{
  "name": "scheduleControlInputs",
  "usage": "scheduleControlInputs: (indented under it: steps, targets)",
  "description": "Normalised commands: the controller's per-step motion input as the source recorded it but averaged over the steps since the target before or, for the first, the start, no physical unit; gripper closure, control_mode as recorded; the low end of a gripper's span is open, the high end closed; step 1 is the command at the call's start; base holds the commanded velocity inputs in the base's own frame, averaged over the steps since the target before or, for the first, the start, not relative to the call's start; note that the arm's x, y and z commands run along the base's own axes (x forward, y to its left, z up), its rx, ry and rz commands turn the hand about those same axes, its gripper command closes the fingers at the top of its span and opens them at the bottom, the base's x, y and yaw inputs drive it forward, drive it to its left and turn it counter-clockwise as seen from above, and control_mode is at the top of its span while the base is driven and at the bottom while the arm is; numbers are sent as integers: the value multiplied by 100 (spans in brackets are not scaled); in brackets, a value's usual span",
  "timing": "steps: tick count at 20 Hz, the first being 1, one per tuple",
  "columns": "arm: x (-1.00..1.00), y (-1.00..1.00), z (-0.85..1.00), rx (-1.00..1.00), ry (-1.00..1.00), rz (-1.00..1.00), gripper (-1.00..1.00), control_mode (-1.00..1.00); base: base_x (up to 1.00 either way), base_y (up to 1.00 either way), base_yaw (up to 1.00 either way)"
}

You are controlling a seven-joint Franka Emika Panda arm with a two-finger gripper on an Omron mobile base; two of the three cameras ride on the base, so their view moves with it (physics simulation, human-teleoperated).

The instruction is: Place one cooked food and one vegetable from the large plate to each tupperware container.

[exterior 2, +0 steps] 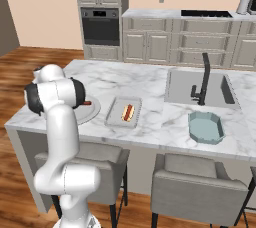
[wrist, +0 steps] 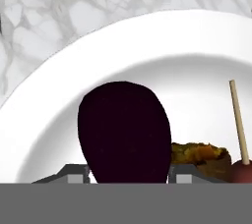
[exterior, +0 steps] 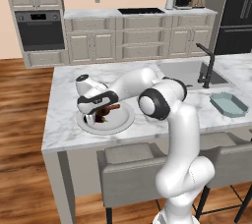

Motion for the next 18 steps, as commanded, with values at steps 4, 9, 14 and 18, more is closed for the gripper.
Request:
scheduleControlInputs:
  steps: [4,9,14,18]
  targets:
    - [-24,0,9,0,-3,0,100,-100,0,0,0]
    - [-7,-9,40,0,1,-1,100,-100,0,0,0]
    - [0,-79,94,0,1,-16,100,-100,0,0,0]
    - [6,-100,54,2,12,-53,100,-100,0,0,0]
